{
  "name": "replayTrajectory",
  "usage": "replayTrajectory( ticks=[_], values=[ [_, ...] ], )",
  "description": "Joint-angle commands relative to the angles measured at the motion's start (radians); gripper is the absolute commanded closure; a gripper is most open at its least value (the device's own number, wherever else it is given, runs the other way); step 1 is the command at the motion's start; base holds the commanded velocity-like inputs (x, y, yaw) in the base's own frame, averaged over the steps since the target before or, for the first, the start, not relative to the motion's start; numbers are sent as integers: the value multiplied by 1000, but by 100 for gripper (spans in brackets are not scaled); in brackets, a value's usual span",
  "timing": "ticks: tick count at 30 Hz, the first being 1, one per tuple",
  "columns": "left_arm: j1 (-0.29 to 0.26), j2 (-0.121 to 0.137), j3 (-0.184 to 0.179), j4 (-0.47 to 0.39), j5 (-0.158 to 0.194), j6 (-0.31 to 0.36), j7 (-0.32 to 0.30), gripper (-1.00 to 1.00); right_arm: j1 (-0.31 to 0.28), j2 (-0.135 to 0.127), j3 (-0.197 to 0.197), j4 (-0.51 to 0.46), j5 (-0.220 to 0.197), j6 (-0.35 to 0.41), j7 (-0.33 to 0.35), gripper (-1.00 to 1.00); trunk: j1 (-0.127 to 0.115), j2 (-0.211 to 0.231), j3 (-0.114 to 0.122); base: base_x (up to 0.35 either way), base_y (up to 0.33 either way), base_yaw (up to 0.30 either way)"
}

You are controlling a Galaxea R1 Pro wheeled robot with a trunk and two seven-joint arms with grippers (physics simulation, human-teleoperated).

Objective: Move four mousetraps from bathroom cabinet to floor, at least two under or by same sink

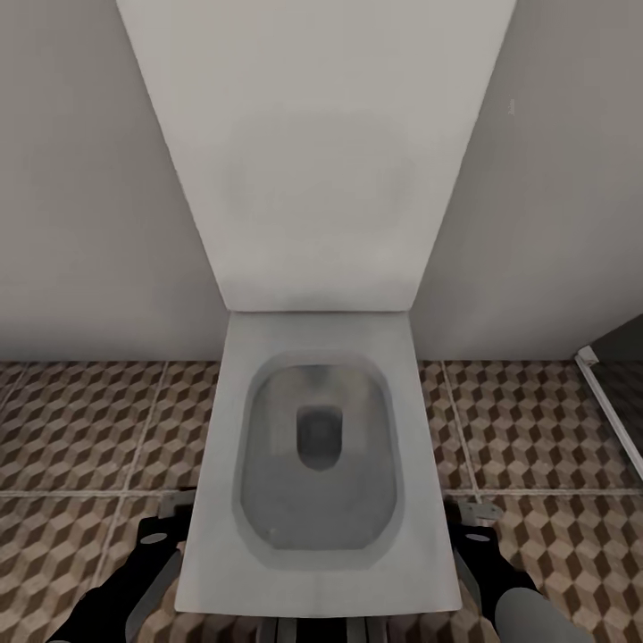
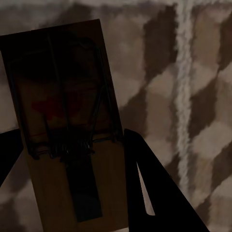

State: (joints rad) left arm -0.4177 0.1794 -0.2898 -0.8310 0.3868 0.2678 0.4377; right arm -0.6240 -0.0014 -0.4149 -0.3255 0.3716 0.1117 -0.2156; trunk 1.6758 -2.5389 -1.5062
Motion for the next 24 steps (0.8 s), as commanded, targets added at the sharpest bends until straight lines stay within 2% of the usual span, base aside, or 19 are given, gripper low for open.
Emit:
replayTrajectory(
  ticks=[1, 8, 24],
  values=[
    [-1, 2, -6, -1, 6, 4, 11, 100, 0, 0, -2, -1, 4, 5, -1, 100, 0, -1, -5, 0, 0, 0],
    [-1, 4, -5, -1, 6, 5, 12, 100, 0, -1, -2, -1, 4, 5, -1, 100, 3, -2, -32, 0, 0, 0],
    [-1, 2, -5, -2, 6, 3, 13, 100, 0, -2, -2, -2, 4, 5, -1, 100, 3, -2, -32, 0, 0, 0]
  ],
)
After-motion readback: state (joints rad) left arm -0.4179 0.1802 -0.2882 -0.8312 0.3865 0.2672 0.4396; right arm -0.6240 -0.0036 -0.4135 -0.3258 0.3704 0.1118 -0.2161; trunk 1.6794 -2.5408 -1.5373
